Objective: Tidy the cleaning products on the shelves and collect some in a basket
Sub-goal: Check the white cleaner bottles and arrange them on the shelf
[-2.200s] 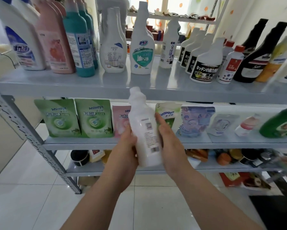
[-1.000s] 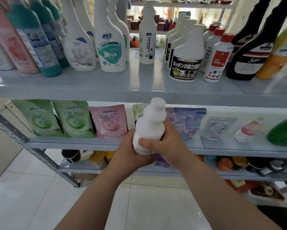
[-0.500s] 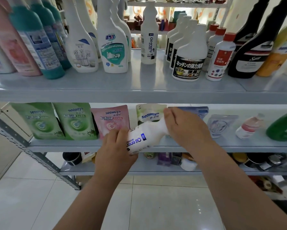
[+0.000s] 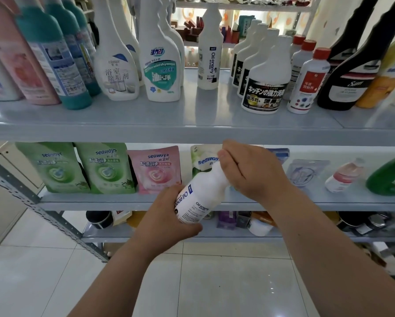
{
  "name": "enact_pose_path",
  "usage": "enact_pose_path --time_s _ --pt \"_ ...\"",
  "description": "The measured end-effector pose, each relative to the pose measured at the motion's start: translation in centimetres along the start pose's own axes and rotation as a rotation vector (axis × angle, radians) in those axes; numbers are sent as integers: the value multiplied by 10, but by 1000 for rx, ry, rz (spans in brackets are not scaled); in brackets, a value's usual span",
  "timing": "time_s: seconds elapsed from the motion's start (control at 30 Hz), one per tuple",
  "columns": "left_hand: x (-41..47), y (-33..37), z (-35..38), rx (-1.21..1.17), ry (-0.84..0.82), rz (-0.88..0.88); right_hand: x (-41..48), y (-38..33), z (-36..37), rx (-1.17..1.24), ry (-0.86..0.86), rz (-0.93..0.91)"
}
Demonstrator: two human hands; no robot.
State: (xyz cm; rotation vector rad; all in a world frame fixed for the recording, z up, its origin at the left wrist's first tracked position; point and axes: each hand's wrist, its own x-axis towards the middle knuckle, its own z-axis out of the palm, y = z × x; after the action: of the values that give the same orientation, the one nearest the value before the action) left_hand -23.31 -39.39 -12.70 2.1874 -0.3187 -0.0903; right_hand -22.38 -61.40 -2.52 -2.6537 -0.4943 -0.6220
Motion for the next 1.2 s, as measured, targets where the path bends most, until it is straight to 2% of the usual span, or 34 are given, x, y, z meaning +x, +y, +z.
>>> enact_pose_path --time_s 0.2,0.27,0.33,0.4,0.47,0.57,0.77,0.9,0.97,1.1,1.2 --pt "0 9 18 152 124 -4 8 16 8 -21 -163 285" --pt "0 12 25 163 144 -7 10 23 8 73 -224 374" --pt "1 18 30 124 140 -33 10 28 6 304 -230 439" --pt "4 24 33 42 144 -76 6 33 6 574 -186 439" --pt "7 30 38 -14 153 -92 0 37 7 731 -127 405" --pt "12 41 47 -23 149 -112 -5 45 4 782 -50 415" --pt "23 67 74 -101 158 -151 -8 68 -6 852 -51 471" --pt "30 91 89 -269 224 -204 -17 69 -2 904 -116 403" --pt "32 102 91 -398 275 -197 -19 70 -1 1032 -131 385" --pt "34 119 81 -579 310 -192 -8 81 -8 1168 -86 429" --pt "39 128 69 -614 332 -146 9 84 -15 1267 -52 355"
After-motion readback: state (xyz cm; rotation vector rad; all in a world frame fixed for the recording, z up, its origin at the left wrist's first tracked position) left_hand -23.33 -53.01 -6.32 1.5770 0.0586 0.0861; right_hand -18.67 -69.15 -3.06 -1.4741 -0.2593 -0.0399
